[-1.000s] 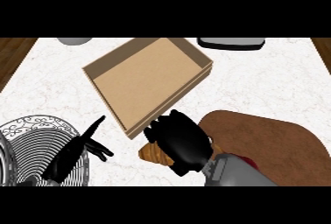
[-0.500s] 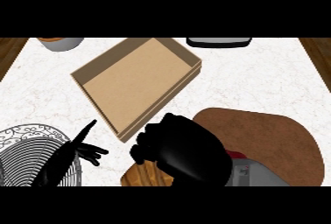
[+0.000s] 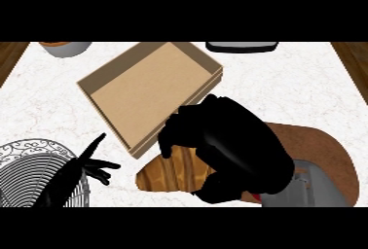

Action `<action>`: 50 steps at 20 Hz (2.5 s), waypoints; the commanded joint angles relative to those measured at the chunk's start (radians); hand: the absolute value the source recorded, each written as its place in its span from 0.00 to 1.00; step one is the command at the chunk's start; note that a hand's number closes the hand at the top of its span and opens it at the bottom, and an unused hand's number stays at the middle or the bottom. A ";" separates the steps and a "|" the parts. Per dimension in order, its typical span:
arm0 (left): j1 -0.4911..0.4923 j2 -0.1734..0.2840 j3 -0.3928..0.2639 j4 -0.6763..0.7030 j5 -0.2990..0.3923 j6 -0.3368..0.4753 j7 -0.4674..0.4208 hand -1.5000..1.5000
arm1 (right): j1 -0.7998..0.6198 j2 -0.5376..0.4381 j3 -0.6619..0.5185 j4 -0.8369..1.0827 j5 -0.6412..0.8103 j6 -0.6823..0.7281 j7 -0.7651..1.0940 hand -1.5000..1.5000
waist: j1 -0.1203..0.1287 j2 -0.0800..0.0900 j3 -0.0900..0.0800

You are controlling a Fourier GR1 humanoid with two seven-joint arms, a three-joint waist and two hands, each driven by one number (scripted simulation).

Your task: Pick the croissant from the cutting board and place it in the cardboard box

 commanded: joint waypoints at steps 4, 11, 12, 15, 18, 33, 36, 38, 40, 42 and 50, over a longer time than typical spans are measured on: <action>-0.213 -0.107 0.009 -0.058 0.023 0.025 -0.054 0.50 | -0.132 0.033 -0.127 0.082 -0.047 0.037 0.072 1.00 | -0.013 0.001 -0.001; -0.212 -0.135 -0.005 -0.066 0.021 0.004 -0.048 0.50 | -0.278 0.108 -0.164 0.241 -0.056 0.039 0.111 1.00 | 0.011 0.004 -0.001; -0.237 -0.131 0.014 -0.028 0.011 0.009 -0.066 0.50 | -0.309 0.130 -0.171 0.274 -0.050 0.021 0.116 1.00 | 0.009 0.008 -0.002; -0.221 -0.139 -0.003 -0.078 0.007 0.001 -0.034 0.50 | -0.344 0.147 -0.193 0.354 -0.045 0.008 0.120 1.00 | 0.020 0.006 0.000; -0.234 -0.133 0.011 -0.071 0.006 -0.014 -0.034 0.50 | -0.399 0.147 -0.207 0.430 -0.006 -0.024 0.110 1.00 | 0.024 0.009 0.000; -0.266 -0.161 0.043 -0.046 -0.007 -0.059 -0.034 0.50 | -0.479 0.171 -0.126 0.877 0.127 -0.221 -0.035 1.00 | 0.055 0.022 0.000; -0.245 -0.175 0.018 -0.040 -0.034 -0.066 -0.059 0.50 | -0.480 0.171 -0.175 0.954 0.012 -0.205 0.024 0.00 | 0.065 0.020 -0.001; -0.271 -0.181 0.035 -0.040 -0.024 -0.072 -0.050 0.50 | -0.459 0.171 -0.168 0.995 -0.021 -0.213 -0.006 0.00 | 0.063 0.022 0.000; -0.275 -0.198 0.025 -0.028 -0.043 -0.066 -0.054 0.50 | -0.467 0.171 -0.140 1.048 -0.050 -0.230 -0.024 0.00 | 0.079 0.025 0.000; -0.270 -0.191 0.024 -0.035 -0.049 -0.082 -0.053 0.50 | -0.464 0.171 -0.159 1.082 -0.083 -0.247 -0.085 0.00 | 0.076 0.025 0.001; -0.265 -0.229 0.026 -0.013 -0.081 -0.068 -0.072 0.50 | -0.462 0.171 -0.340 1.099 -0.370 -0.380 -0.236 0.00 | 0.078 0.029 0.004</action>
